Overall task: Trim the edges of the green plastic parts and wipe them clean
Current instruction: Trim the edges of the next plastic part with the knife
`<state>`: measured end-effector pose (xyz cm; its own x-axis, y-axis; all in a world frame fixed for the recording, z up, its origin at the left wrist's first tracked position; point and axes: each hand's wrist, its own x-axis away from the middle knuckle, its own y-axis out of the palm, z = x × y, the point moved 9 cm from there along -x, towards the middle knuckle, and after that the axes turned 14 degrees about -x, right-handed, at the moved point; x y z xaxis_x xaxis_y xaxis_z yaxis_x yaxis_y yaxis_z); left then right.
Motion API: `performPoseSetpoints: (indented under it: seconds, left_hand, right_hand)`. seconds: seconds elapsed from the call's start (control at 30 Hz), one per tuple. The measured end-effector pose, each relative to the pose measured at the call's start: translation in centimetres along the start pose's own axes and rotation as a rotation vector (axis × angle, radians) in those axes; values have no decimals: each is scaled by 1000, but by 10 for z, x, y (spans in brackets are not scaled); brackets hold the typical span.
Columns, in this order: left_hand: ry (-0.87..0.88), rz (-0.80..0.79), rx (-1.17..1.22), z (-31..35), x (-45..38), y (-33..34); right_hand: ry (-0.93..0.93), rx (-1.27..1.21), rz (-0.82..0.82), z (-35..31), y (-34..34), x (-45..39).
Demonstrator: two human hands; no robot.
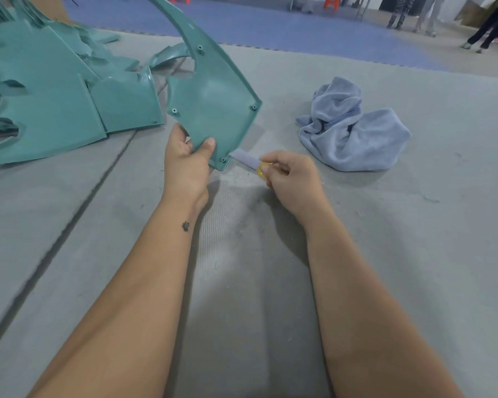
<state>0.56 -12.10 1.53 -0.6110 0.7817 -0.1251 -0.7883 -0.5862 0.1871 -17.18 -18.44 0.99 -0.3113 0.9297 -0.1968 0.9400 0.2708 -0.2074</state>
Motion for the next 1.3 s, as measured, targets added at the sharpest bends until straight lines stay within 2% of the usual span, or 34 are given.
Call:
performPoseSetpoints:
  seconds: [0.13, 0.27, 0.33, 0.47, 0.53, 0.77, 1.3]
  left_hand:
    - [-25, -7, 30, -1, 0, 2]
    - [-58, 28, 109, -3, -1, -4]
    - [-90, 37, 151, -5, -2, -6]
    - [-184, 17, 189, -11, -3, -5]
    - [-222, -12, 165, -14, -1, -3]
    - [-273, -96, 131, -17, 5, 9]
    - [-274, -83, 108, -21, 4, 1]
  right_hand:
    - [-33, -148, 121, -3, -15, 0]
    - [-48, -22, -49, -4, 4, 2]
    - [-51, -46, -69, -6, 6, 2]
    - [-100, -329, 87, -18, -14, 1]
    - [-112, -391, 121, -20, -20, 1]
    - [-61, -314, 145, -12, -19, -2]
    - [-2, -312, 48, -1, -15, -2]
